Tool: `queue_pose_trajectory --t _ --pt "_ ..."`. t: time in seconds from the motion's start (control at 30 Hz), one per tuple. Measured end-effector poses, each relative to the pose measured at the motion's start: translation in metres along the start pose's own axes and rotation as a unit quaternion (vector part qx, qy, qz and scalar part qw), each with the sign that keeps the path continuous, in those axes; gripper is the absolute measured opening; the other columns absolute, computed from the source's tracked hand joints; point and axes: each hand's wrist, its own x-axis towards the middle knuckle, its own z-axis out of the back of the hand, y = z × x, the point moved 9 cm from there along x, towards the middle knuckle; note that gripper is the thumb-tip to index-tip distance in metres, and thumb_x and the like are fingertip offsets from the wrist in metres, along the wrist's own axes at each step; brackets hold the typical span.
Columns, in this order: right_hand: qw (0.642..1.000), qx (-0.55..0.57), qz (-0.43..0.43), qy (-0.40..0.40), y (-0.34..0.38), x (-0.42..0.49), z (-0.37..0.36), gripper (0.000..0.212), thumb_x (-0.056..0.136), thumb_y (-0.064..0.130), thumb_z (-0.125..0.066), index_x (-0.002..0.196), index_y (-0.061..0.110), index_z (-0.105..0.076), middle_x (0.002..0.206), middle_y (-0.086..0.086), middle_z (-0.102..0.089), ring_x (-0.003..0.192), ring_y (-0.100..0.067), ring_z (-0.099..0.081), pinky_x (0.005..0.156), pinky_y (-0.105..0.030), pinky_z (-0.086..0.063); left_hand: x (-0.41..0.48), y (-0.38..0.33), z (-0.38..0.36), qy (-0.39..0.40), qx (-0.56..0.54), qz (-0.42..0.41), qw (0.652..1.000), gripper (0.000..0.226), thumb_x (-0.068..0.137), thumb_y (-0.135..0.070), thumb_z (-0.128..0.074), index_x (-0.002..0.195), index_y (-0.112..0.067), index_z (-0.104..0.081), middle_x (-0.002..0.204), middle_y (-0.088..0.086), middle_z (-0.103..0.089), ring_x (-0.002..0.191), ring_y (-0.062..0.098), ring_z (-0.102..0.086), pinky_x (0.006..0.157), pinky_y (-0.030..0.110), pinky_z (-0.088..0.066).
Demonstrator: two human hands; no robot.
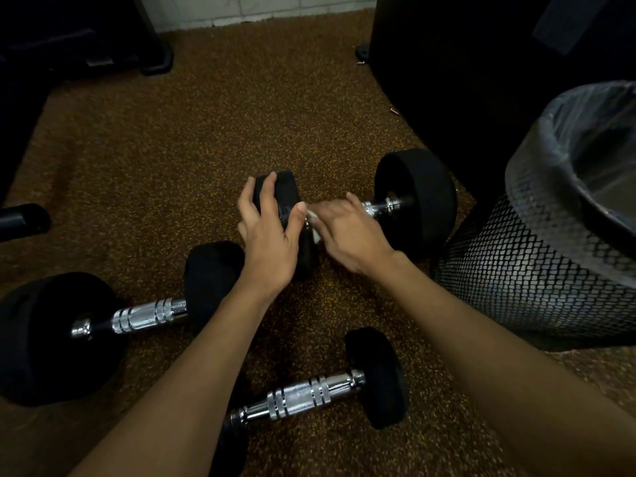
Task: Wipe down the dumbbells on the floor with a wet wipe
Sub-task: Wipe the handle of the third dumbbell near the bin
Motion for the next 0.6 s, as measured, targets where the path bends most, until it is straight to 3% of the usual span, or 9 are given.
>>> queue_pose_trajectory --t 0.07,0.13,0.23,0.3,0.37,0.47,0.53,0.6 --pt "0.994 0.017 -0.093 0.062 -0.006 0.022 0.006 0.04 0.099 0.037 -0.032 0.108 0.011 -0.061 0.109 -0.012 -0.064 0.106 -0.031 -0.058 0.085 -0.036 -0.037 0.001 0.0 0.0 0.001 0.002 -0.001 1.0 0.06 0.097 -0.042 -0.04 0.15 -0.026 -0.017 0.157 0.003 0.001 0.139 0.031 -0.013 0.099 0.025 -0.011" --pt "0.967 0.048 -0.181 0.173 -0.014 0.041 -0.001 0.042 0.097 0.039 -0.036 0.11 0.008 -0.06 0.109 -0.014 -0.059 0.102 -0.032 -0.058 0.077 -0.034 -0.04 0.001 0.0 0.0 0.004 0.0 -0.001 1.0 0.059 0.097 -0.042 -0.04 0.15 -0.026 -0.017 0.157 0.003 0.001 0.139 0.03 -0.013 0.099 0.025 -0.012" --pt "0.902 0.14 -0.221 0.343 -0.013 0.049 -0.03 0.043 0.094 0.042 -0.036 0.094 0.01 -0.065 0.086 -0.008 -0.068 0.072 -0.024 -0.066 0.071 -0.036 -0.054 -0.001 0.0 0.001 0.0 -0.006 0.001 1.0 0.059 0.097 -0.043 -0.04 0.149 -0.027 -0.017 0.157 0.002 0.001 0.139 0.029 -0.013 0.099 0.025 -0.014" --pt "0.874 0.176 -0.22 0.395 -0.011 0.045 -0.043 0.048 0.094 0.041 -0.033 0.082 0.008 -0.066 0.069 -0.009 -0.069 0.055 -0.021 -0.062 0.062 -0.033 -0.051 -0.002 0.0 0.0 0.001 -0.007 0.001 1.0 0.059 0.097 -0.044 -0.04 0.149 -0.029 -0.017 0.157 0.001 0.002 0.139 0.029 -0.013 0.099 0.025 -0.014" --pt "0.883 0.166 -0.222 0.378 -0.013 0.044 -0.042 0.046 0.094 0.041 -0.034 0.084 0.008 -0.064 0.071 -0.009 -0.067 0.059 -0.021 -0.061 0.063 -0.033 -0.048 -0.002 -0.001 0.0 0.002 -0.009 -0.002 1.0 0.059 0.097 -0.044 -0.04 0.149 -0.029 -0.017 0.157 0.0 0.002 0.139 0.029 -0.013 0.099 0.024 -0.013" --pt "0.952 0.056 -0.182 0.241 -0.017 0.046 -0.017 0.042 0.095 0.043 -0.034 0.104 0.012 -0.059 0.093 -0.014 -0.061 0.097 -0.03 -0.059 0.078 -0.036 -0.04 -0.002 0.0 0.0 0.001 -0.008 -0.005 1.0 0.059 0.097 -0.044 -0.04 0.149 -0.028 -0.018 0.156 0.0 0.001 0.138 0.029 -0.014 0.099 0.025 -0.013" --pt "0.976 0.053 -0.124 0.169 -0.009 0.036 -0.006 0.041 0.098 0.038 -0.033 0.112 0.011 -0.059 0.112 -0.017 -0.062 0.11 -0.035 -0.055 0.084 -0.037 -0.036 -0.002 0.001 0.0 -0.002 -0.006 -0.008 1.0 0.059 0.097 -0.044 -0.04 0.149 -0.028 -0.018 0.156 0.001 0.0 0.138 0.03 -0.015 0.099 0.026 -0.013" --pt "0.992 0.07 -0.026 0.103 0.004 0.023 -0.001 0.033 0.099 0.031 -0.036 0.113 0.014 -0.06 0.115 -0.011 -0.065 0.112 -0.03 -0.056 0.097 -0.038 -0.032 -0.002 0.002 0.0 -0.002 -0.005 -0.01 1.0 0.059 0.097 -0.044 -0.04 0.149 -0.028 -0.018 0.156 0.002 0.0 0.138 0.031 -0.016 0.1 0.026 -0.013"
